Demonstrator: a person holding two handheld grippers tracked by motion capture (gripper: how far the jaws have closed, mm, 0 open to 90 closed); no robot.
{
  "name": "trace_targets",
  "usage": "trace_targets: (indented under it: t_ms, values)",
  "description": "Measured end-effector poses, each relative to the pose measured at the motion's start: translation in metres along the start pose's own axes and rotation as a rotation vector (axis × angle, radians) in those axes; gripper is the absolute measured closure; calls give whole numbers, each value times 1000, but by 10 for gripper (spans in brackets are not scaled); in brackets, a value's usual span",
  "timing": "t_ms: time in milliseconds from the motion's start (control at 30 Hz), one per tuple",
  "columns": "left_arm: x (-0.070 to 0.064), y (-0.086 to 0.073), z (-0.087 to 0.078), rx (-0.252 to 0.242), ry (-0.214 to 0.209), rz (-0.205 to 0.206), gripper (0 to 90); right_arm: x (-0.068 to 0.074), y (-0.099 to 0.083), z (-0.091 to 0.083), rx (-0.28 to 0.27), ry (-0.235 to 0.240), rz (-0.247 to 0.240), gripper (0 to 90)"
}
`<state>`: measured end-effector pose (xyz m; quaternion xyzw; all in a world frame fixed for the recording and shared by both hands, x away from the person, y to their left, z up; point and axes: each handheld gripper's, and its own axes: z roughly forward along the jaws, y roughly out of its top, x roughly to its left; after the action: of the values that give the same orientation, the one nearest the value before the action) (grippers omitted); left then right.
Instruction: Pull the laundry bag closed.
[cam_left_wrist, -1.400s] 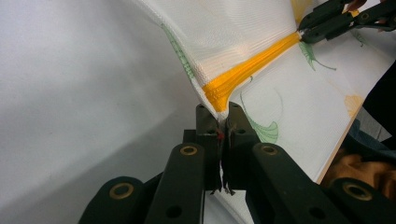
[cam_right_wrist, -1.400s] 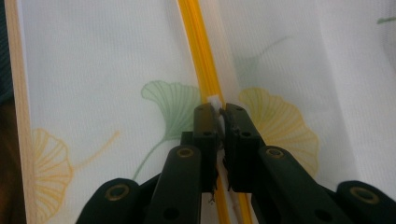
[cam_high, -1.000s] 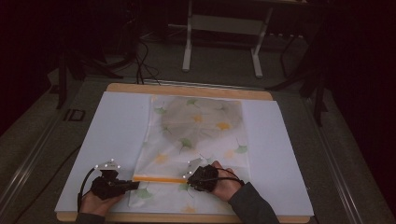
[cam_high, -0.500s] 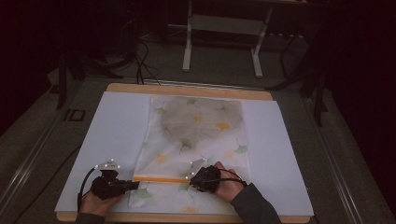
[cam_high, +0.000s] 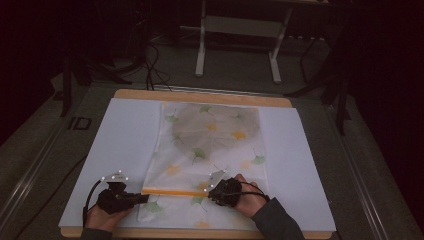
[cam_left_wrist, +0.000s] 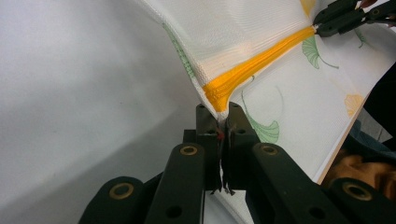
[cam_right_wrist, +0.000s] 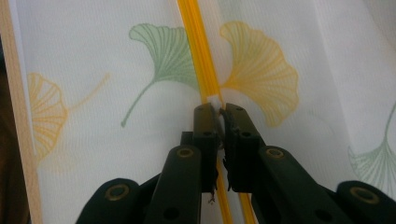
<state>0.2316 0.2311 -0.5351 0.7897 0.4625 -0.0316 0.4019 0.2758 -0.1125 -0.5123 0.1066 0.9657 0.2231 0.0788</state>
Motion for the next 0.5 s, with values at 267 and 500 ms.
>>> trace_targets:
  t_ms: [267,500]
  values:
    - [0,0,0,-2,-2,-2,871,-1,-4,-2,12,-7,0,845]
    - [0,0,0,-2,0,-2,871,-3,-8,-5,19,-14,4,845]
